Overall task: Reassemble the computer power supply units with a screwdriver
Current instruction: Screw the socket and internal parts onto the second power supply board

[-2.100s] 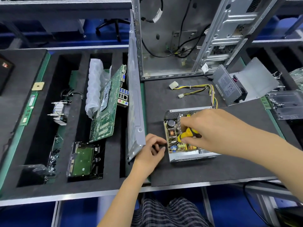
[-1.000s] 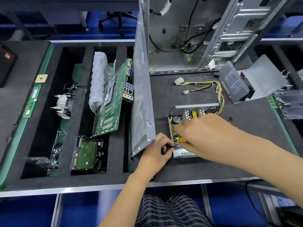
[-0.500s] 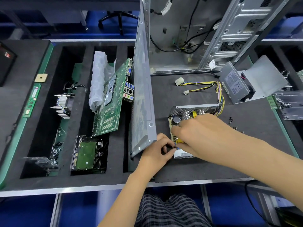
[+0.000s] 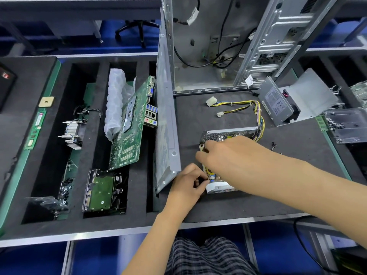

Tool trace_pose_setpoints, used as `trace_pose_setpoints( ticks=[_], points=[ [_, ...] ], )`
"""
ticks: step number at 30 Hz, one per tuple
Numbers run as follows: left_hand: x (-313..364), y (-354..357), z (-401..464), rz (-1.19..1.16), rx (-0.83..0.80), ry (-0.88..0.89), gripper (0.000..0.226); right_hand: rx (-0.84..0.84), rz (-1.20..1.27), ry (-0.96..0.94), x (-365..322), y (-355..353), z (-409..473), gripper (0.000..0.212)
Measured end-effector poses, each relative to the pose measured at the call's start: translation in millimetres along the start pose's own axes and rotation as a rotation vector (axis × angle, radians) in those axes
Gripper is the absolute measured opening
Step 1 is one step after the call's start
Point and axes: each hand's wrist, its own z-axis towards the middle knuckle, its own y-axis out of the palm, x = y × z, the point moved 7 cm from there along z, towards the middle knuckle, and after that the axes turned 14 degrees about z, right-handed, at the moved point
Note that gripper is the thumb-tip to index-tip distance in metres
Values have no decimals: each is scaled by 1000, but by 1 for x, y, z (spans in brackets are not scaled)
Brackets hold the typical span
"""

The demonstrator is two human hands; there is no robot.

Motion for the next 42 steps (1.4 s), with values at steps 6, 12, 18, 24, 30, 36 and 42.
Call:
trace_pose_setpoints(
  ticks=[6, 12, 18, 24, 30, 36, 42],
  points=[
    [9, -8, 0, -29, 32, 24, 60, 13, -127, 31, -5, 3, 2, 16],
    [9, -9, -1, -43, 75, -34, 58, 68, 24, -37, -4, 6, -9, 49],
    [22, -22, 1, -65, -8, 48, 27, 42, -65, -11, 2, -4, -9, 4],
    [63, -55, -1, -336, 66, 172, 31, 129, -46, 59, 9, -13, -10, 45],
    [72, -64, 1, -329, 13, 175, 48, 57, 121, -85, 10, -11, -21, 34],
    [71, -54, 1, -319, -22, 107, 39, 148, 1, 12, 4, -13, -18, 15],
    [78, -61, 5, -347, -79, 203, 29, 74, 85, -6, 18, -8, -26, 30]
  ],
)
